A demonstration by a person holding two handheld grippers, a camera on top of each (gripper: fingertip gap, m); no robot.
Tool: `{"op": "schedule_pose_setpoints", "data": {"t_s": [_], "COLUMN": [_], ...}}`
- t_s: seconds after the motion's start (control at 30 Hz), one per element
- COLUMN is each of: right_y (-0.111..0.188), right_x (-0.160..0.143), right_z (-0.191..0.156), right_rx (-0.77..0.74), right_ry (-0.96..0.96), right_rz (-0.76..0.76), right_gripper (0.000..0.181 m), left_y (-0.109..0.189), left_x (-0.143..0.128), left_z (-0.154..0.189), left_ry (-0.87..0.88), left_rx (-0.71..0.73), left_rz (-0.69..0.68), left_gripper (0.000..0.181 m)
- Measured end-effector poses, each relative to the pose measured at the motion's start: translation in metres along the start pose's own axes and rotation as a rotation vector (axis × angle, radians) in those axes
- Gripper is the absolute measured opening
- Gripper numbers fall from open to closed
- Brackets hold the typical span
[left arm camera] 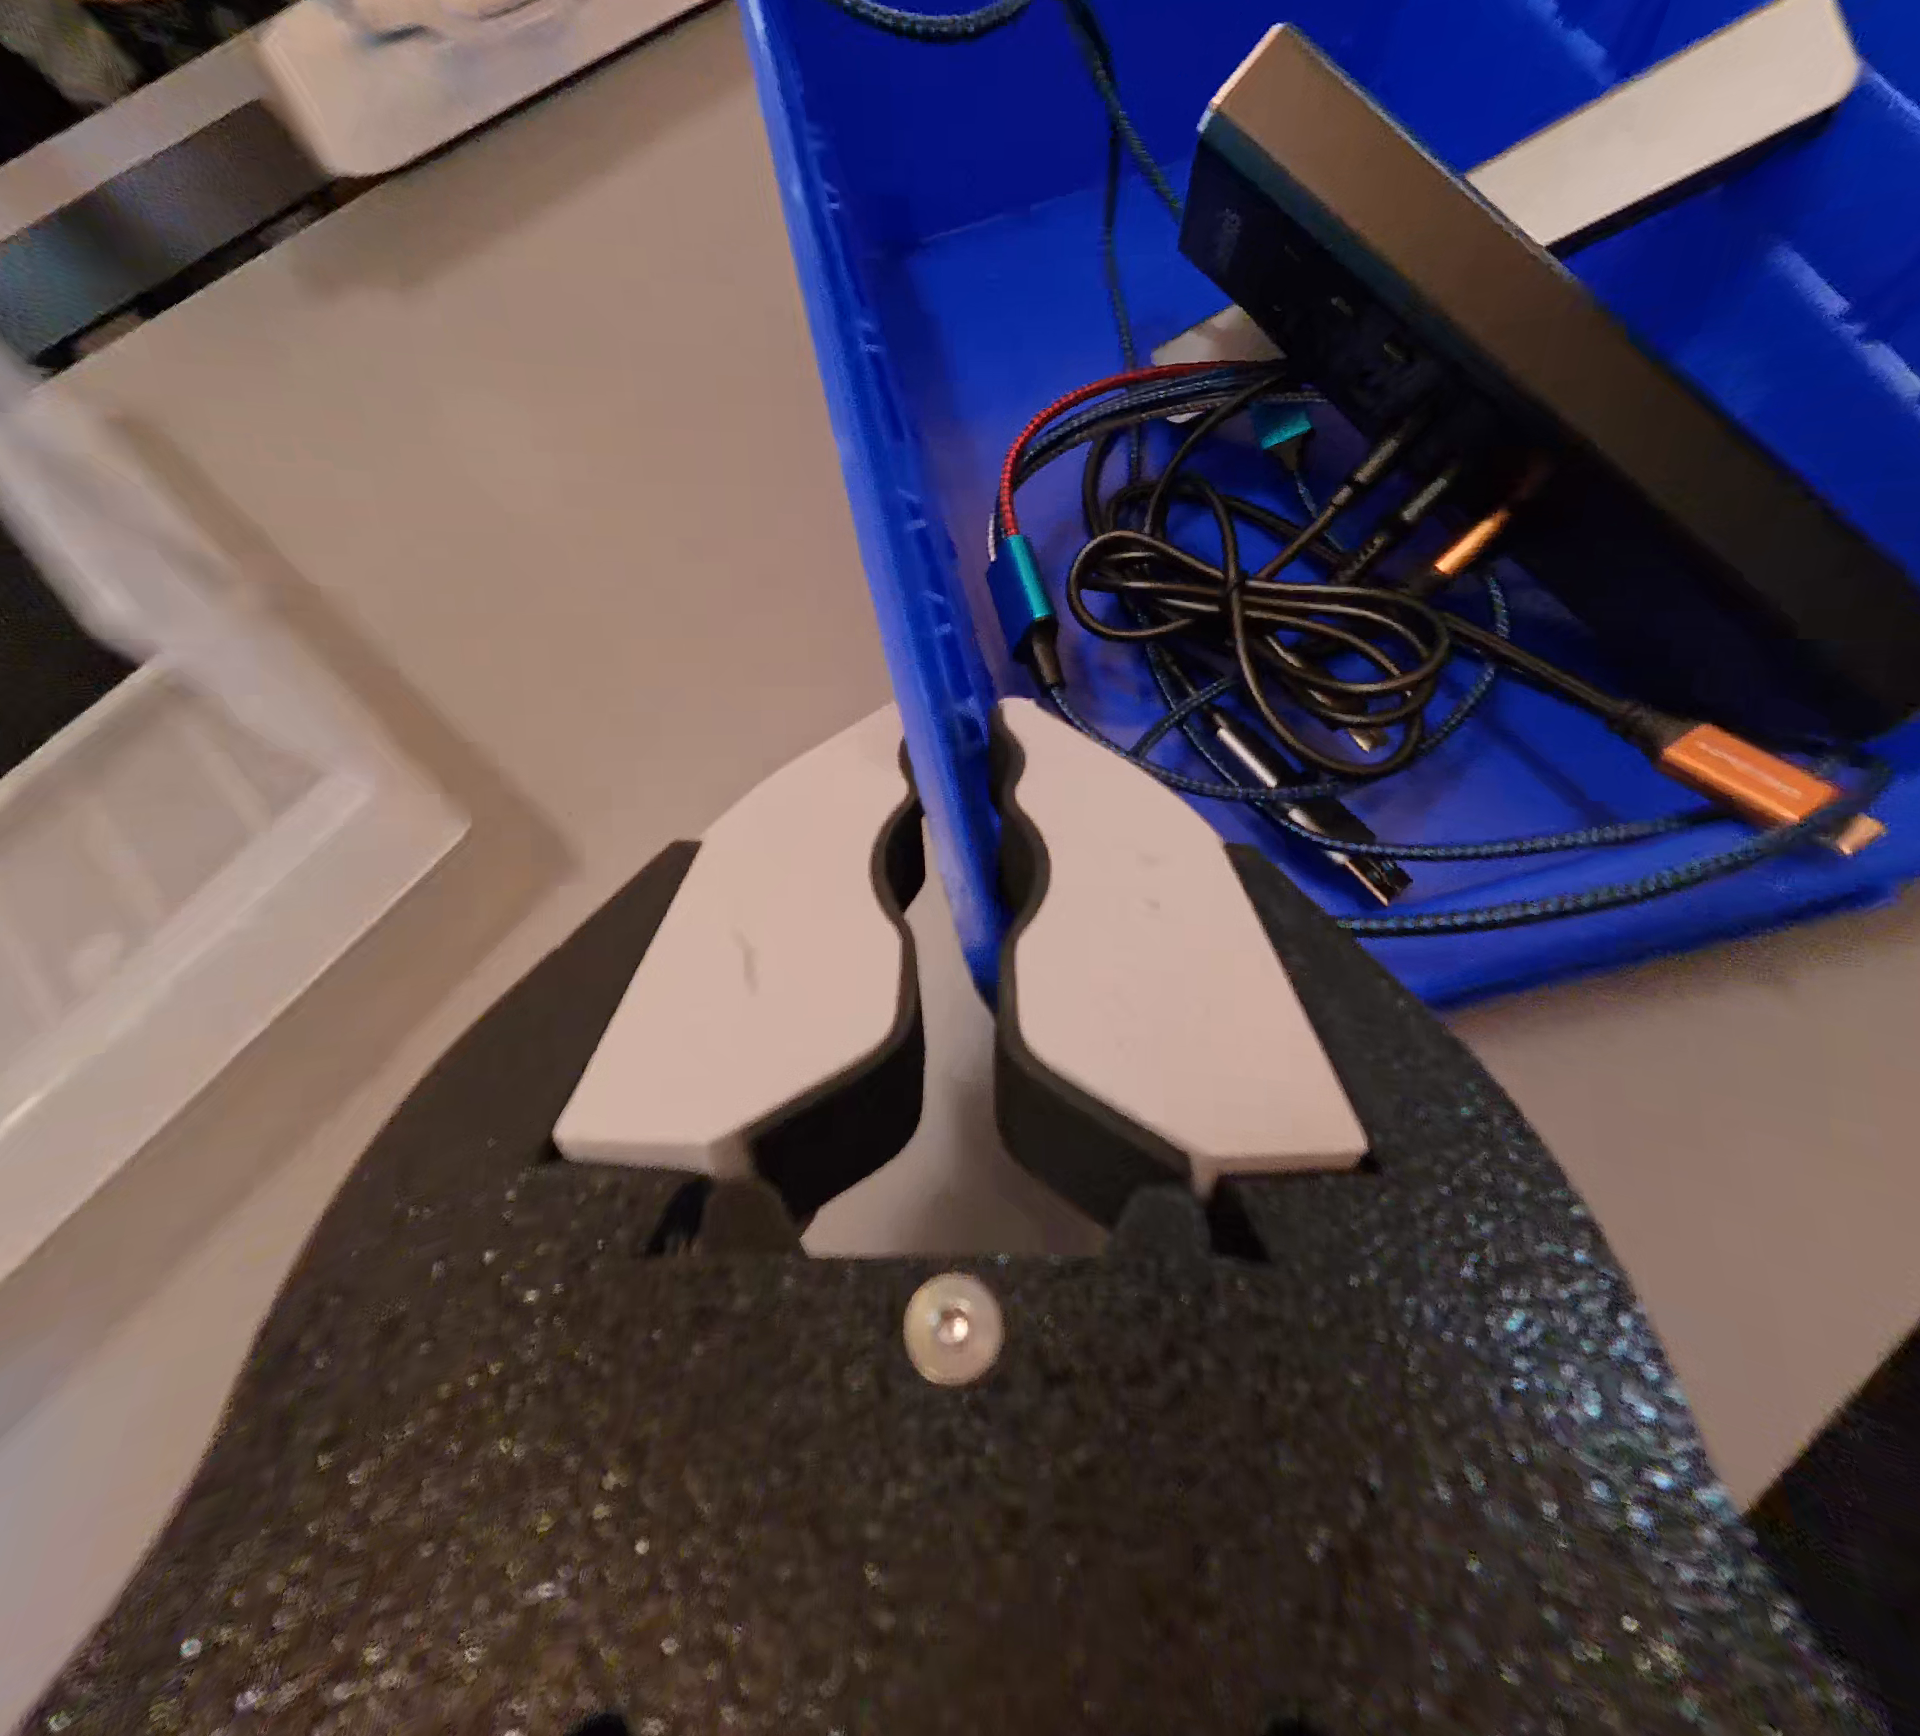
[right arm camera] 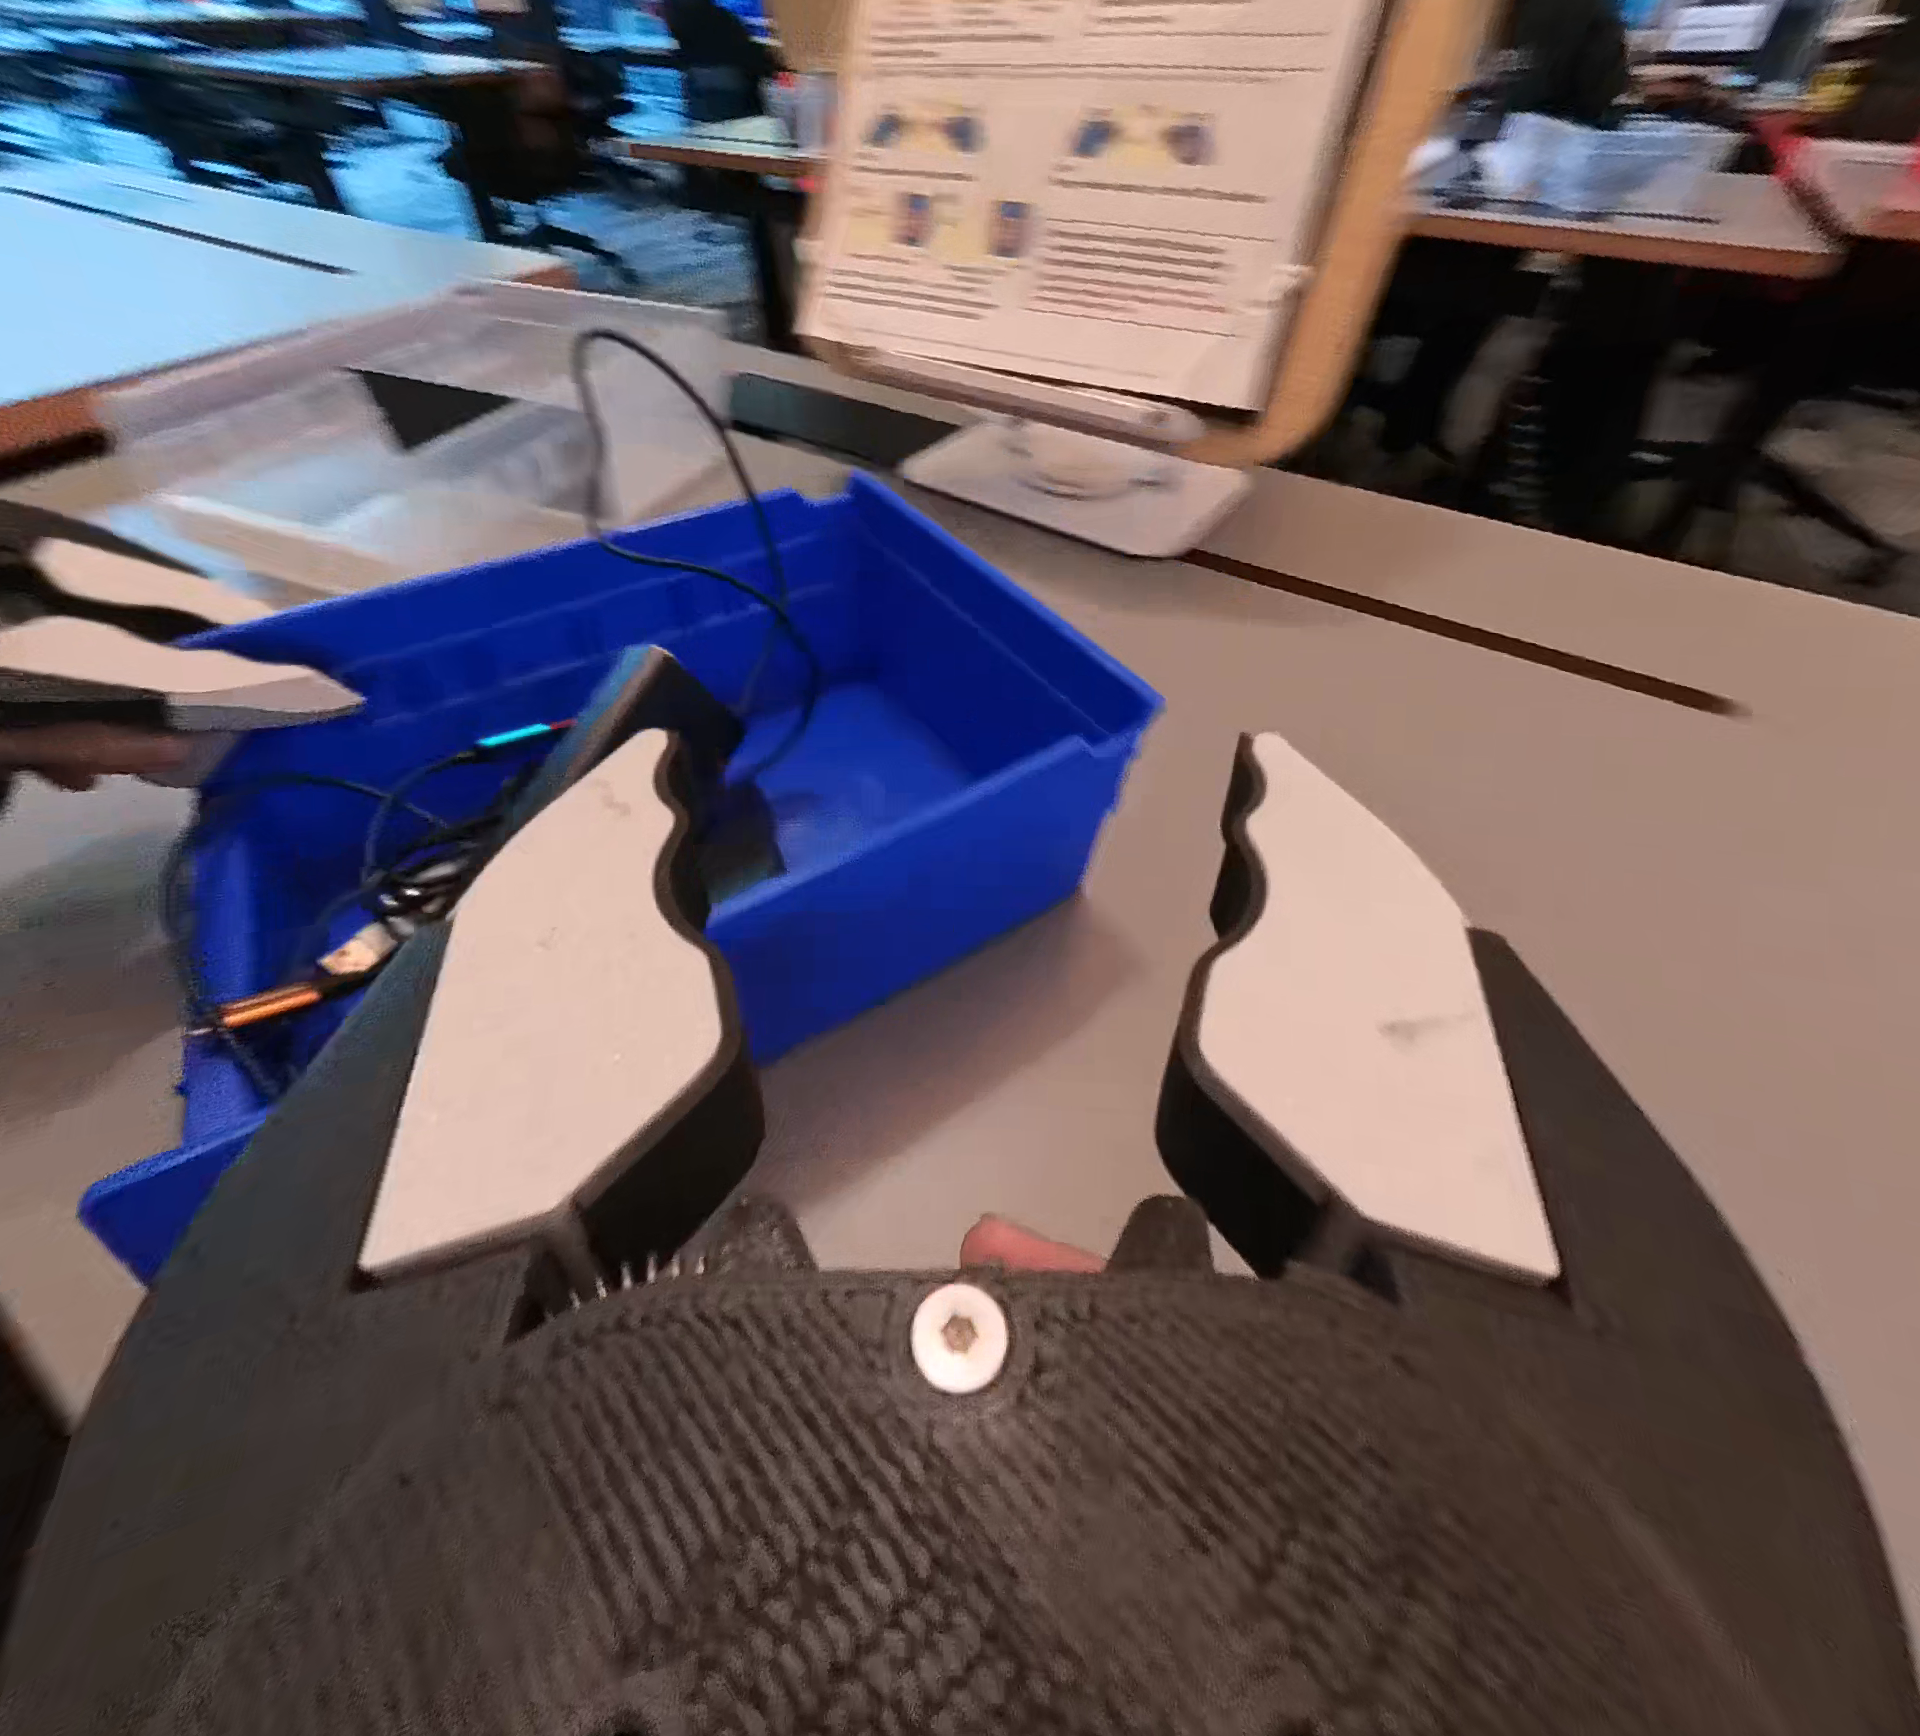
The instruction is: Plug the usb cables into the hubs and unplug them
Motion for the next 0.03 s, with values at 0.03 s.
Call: {"op": "schedule_pose_setpoints", "data": {"t_s": [0.03], "right_y": [-0.0134], "right_x": [0.0036], "right_z": [-0.0222], "right_rx": [0.068], "right_ry": [0.001], "right_rz": [0.000], "right_gripper": [0.097], "left_y": [0.0116], "left_x": [-0.0101], "left_z": [-0.0079], "left_ry": [0.003], "left_rx": [0.018], "left_rz": [0.002], "left_gripper": [0.008]}}
Point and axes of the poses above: each gripper's, where its closed fingertips meet, y back along the fingers, x out of its top, z = x × y across the jaws, the point moved 3 cm from there along y, back along the fingers, and after that the axes turned 4 degrees about x, right-handed, at the moved point
